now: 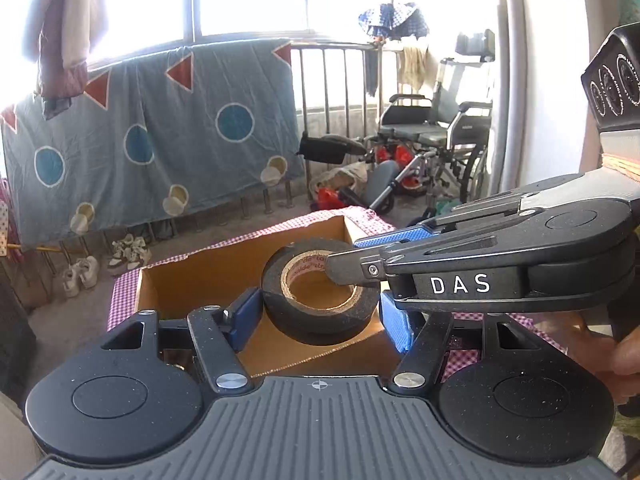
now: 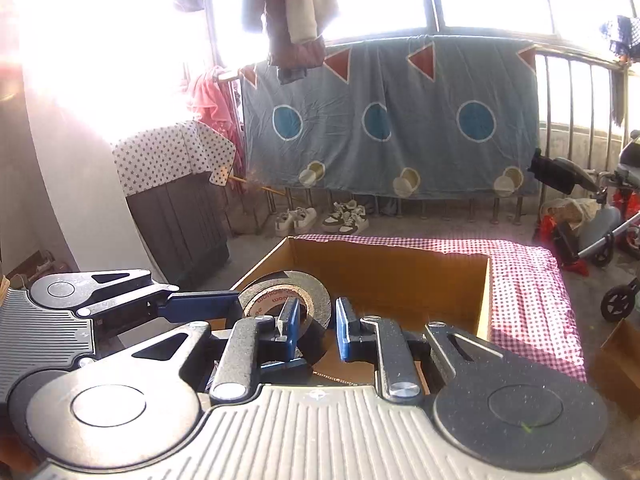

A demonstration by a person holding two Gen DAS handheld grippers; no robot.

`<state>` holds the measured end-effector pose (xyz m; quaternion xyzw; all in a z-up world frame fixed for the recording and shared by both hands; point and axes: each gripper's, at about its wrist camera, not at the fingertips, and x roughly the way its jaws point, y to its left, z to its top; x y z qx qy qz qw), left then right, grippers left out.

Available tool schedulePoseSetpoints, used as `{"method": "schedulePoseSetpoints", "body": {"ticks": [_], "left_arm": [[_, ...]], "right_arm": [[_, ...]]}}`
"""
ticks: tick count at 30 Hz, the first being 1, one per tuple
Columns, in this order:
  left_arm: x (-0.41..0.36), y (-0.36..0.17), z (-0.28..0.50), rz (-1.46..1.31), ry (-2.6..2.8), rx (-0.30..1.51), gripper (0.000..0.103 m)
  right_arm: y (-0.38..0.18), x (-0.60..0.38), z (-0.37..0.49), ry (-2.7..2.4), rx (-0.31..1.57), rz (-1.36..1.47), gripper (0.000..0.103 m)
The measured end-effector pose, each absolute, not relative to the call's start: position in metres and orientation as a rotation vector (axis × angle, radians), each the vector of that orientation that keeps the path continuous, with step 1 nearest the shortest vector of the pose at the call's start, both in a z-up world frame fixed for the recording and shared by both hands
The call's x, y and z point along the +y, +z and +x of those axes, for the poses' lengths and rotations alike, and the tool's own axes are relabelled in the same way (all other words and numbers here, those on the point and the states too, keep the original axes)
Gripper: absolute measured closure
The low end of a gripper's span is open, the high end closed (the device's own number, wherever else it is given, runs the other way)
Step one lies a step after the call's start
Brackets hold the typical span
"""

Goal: Organize rigid objects
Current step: 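Lift the tape roll with the right gripper, lower it into the box, open, then reach the right gripper to the pink plastic lid and grasp its rim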

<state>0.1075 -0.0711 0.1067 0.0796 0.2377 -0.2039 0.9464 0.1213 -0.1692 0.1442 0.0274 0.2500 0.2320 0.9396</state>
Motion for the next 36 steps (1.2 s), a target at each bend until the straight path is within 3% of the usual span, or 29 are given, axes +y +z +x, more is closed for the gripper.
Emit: {"method": "schedulePoseSetpoints", "body": {"ticks": [6, 12, 17, 27, 36], "left_arm": [[-0.036, 0.092, 0.174, 0.045, -0.393, 0.68, 0.038], [-0.011, 0.054, 0.227, -0.065, -0.393, 0.921, 0.041], [-0.003, 0.033, 0.249, -0.104, -0.409, 1.038, 0.043], [0.008, 0.029, 0.25, -0.146, -0.384, 1.069, 0.042], [0.026, 0.079, 0.207, -0.14, -0.379, 0.872, 0.033]], "right_arm": [[0.128, -0.15, 0.213, 0.572, 0.722, 0.124, 0.082], [0.07, -0.147, 0.291, 0.606, 1.02, 0.232, 0.082], [0.036, -0.146, 0.323, 0.6, 1.165, 0.274, 0.082], [0.013, -0.139, 0.347, 0.594, 1.248, 0.321, 0.083], [0.054, -0.159, 0.319, 0.646, 1.128, 0.397, 0.081]]}}
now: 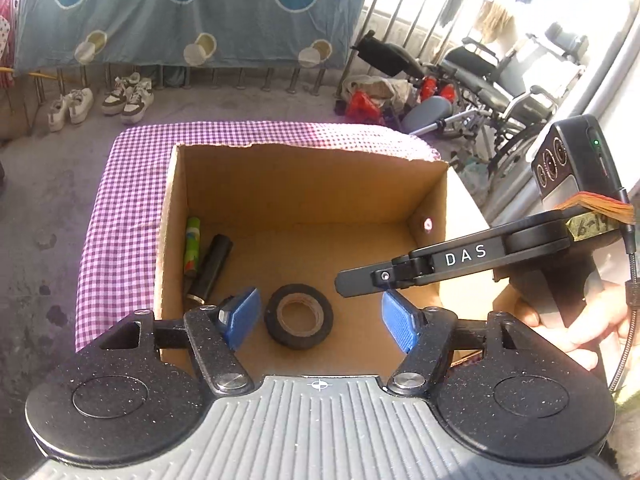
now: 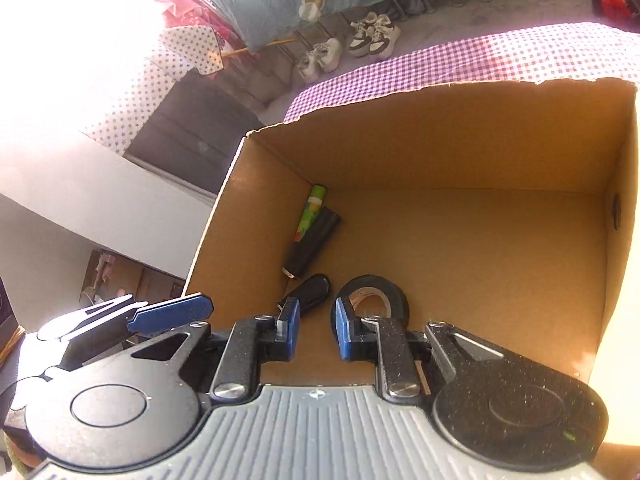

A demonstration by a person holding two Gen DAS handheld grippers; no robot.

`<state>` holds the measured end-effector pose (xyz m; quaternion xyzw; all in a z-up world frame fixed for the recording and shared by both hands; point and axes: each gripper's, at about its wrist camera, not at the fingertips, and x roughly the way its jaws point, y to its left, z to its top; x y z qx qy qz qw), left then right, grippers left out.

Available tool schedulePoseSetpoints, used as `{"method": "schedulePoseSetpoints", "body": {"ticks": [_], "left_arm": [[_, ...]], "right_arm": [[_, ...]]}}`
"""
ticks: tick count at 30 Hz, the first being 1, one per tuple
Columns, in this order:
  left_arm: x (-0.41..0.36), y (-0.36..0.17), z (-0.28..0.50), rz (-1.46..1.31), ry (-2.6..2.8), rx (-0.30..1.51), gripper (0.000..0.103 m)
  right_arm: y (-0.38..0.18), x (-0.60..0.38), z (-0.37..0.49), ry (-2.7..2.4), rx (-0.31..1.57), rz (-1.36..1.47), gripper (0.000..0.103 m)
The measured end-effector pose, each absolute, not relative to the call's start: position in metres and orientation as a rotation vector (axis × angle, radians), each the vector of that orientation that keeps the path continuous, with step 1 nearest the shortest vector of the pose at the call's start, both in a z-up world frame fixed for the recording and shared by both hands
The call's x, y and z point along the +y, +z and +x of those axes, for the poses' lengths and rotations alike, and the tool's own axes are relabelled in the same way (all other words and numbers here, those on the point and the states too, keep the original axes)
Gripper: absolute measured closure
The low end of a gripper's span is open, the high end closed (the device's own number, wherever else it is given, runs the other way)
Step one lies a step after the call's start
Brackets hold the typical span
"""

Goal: Organize rigid objects
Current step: 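Reach the right gripper to the pink plastic lid and grasp its rim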

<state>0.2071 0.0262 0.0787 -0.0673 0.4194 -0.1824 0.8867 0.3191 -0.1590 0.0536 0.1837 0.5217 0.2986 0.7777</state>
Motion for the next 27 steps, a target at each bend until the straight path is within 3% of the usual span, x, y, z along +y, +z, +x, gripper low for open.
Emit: {"method": "schedulePoseSetpoints", "body": {"ticks": [9, 17, 22, 27], "left_arm": [[0.037, 0.099, 0.112, -0.141, -0.412, 0.697, 0.006], [0.03, 0.045, 0.079, -0.171, -0.415, 0.82, 0.002], [0.023, 0.005, 0.077, -0.103, -0.366, 0.954, 0.002], [0.011, -0.009, 0.071, -0.04, -0.379, 0.965, 0.002]], "right_arm": [[0.119, -0.216, 0.182, 0.696, 0.852, 0.472, 0.08], [0.076, -0.21, 0.1, 0.578, 0.845, 0.504, 0.079], [0.024, -0.191, 0.092, 0.537, 0.966, 0.573, 0.079], [-0.005, -0.168, 0.094, 0.547, 1.072, 0.552, 0.079]]}}
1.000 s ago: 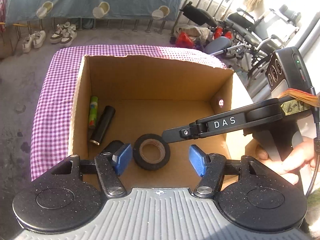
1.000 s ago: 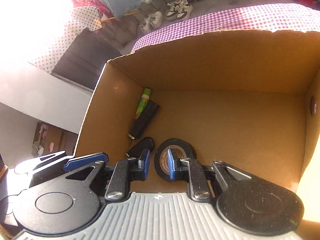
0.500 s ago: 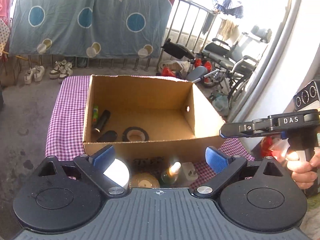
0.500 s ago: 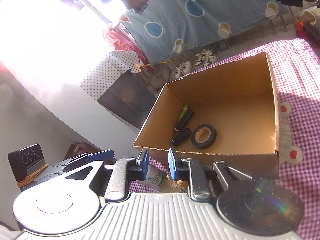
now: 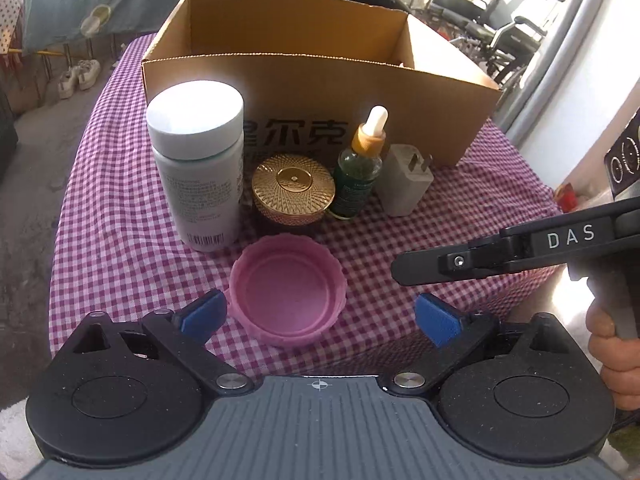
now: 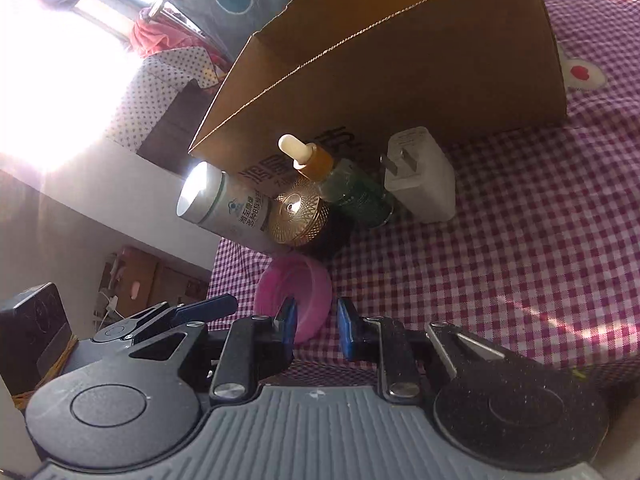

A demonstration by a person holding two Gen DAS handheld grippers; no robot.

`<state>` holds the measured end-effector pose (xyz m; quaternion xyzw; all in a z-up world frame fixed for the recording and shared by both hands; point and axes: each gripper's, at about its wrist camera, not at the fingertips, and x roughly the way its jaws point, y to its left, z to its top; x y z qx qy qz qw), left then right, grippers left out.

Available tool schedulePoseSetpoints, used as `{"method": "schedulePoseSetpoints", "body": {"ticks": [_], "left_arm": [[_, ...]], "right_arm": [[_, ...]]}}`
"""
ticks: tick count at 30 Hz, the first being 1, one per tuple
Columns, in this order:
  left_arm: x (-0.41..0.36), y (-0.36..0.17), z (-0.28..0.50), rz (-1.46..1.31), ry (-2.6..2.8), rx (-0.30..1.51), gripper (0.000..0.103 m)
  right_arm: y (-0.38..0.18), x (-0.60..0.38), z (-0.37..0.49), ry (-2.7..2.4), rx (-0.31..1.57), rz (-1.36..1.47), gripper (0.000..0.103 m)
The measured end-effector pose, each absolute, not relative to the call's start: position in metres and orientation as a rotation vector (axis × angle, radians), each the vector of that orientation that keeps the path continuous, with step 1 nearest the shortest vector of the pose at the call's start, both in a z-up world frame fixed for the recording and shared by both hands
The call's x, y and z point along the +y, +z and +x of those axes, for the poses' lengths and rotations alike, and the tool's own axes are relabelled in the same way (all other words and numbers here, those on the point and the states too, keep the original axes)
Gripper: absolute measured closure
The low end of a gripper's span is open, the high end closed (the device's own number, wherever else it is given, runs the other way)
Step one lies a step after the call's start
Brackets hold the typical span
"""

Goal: Organize rigid objects
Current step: 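Reach the right gripper to the pink plastic lid and grasp its rim, then carry the pink lid into the box and open the right gripper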

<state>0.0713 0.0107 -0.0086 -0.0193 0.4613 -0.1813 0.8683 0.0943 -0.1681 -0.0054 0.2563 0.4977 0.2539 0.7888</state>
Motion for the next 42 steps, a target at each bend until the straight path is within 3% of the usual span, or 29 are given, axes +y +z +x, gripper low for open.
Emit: {"method": "schedulePoseSetpoints", "body": {"ticks": [6, 10, 14, 19, 21, 28, 42], "left_arm": [[-0.004, -0.023, 0.065, 0.051, -0.379, 0.956, 0.002], [-0.006, -0.031, 0.062, 0.092, -0.358, 0.944, 0.002], [-0.004, -0.034, 0.064, 0.087, -0.351, 0.931, 0.003], [0.003, -0.043, 0.072, 0.06, -0.333, 0.936, 0.011], [0.004, -0.044, 0.073, 0.06, -0.319, 0.929, 0.019], [0.003, -0.042, 0.075, 0.055, -0.319, 0.906, 0.029], [-0.018, -0.023, 0.057, 0.064, -0.338, 0.863, 0.029]], "right_arm": [[-0.007, -0.15, 0.098, 0.568, 1.064, 0.511, 0.079], [-0.012, -0.138, 0.1, 0.577, 1.079, 0.481, 0.07], [-0.015, -0.122, 0.103, 0.577, 1.076, 0.431, 0.07], [-0.016, -0.11, 0.105, 0.563, 1.059, 0.369, 0.07], [-0.017, -0.106, 0.105, 0.554, 1.051, 0.339, 0.07], [-0.024, -0.097, 0.105, 0.543, 1.028, 0.295, 0.083], [-0.009, -0.122, 0.08, 0.523, 0.967, 0.327, 0.084]]}}
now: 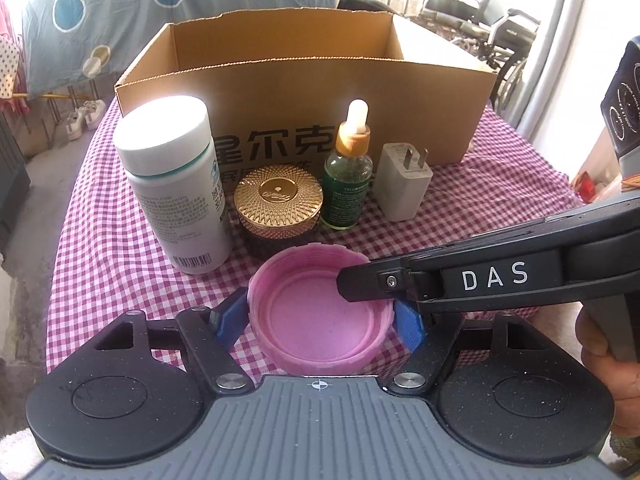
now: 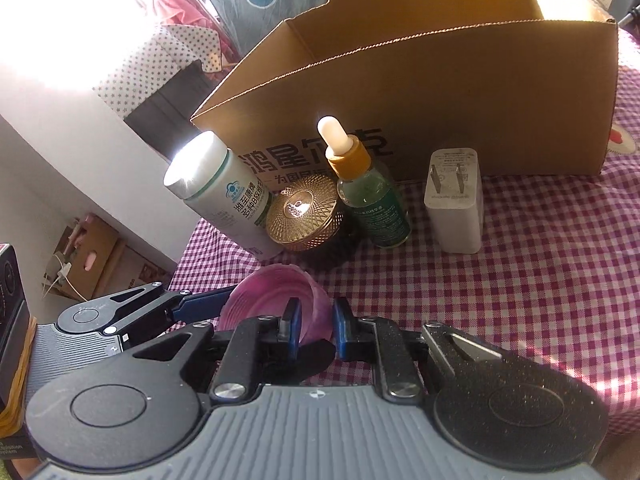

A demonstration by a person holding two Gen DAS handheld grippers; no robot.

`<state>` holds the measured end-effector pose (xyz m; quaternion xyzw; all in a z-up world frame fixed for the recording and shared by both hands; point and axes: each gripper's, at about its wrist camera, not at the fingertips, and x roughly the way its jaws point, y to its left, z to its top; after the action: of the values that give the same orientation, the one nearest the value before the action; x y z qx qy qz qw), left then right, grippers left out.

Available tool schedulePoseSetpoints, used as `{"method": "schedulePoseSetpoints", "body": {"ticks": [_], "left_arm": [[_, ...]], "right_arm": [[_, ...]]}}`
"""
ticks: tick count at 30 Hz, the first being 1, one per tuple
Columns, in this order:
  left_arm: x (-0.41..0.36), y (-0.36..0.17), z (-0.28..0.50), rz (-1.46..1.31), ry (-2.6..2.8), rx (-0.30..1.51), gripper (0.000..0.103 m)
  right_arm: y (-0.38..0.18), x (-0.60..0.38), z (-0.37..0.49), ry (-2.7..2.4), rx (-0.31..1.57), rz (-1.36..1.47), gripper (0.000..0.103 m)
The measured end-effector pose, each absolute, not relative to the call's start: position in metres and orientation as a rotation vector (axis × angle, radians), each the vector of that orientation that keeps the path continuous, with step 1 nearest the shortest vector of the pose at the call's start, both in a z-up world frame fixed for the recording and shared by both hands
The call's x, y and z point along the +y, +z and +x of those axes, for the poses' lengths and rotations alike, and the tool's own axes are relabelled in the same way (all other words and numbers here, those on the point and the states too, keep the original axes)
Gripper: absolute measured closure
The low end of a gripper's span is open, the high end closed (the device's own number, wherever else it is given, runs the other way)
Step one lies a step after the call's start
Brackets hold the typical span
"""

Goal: Organize rigid objects
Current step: 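Carry the pink lid into the box and open the right gripper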

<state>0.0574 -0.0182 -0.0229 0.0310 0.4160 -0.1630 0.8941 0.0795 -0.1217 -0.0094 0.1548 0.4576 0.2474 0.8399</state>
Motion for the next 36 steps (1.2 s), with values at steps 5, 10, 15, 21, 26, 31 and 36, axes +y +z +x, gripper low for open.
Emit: {"method": "schedulePoseSetpoints", "body": {"ticks": [5, 10, 15, 21, 26, 31, 36], "left_arm": [[-0.024, -0.009, 0.046, 0.072, -0.343, 0.823, 0.029], [-0.03, 0.007, 0.035, 0.083, -0.344, 0.777, 0.029], [-0.034, 0.021, 0.027, 0.09, -0.349, 0.731, 0.029], [-0.036, 0.044, 0.024, 0.094, -0.35, 0.657, 0.029], [-0.039, 0.068, 0.034, 0.101, -0.351, 0.59, 0.029], [-0.039, 0.094, 0.062, 0.083, -0.359, 0.558, 0.029], [-0.036, 0.111, 0.106, 0.063, -0.353, 0.589, 0.029]], "right_arm": [[0.003, -0.13, 0.067, 0.523, 0.924, 0.338, 0.084], [0.018, -0.137, 0.054, 0.524, 0.869, 0.344, 0.084], [0.033, -0.143, 0.043, 0.526, 0.817, 0.351, 0.084], [0.058, -0.146, 0.036, 0.532, 0.734, 0.336, 0.084], [0.086, -0.147, 0.042, 0.548, 0.655, 0.297, 0.084], [0.118, -0.15, 0.072, 0.584, 0.615, 0.27, 0.084], [0.143, -0.148, 0.125, 0.622, 0.639, 0.252, 0.083]]}}
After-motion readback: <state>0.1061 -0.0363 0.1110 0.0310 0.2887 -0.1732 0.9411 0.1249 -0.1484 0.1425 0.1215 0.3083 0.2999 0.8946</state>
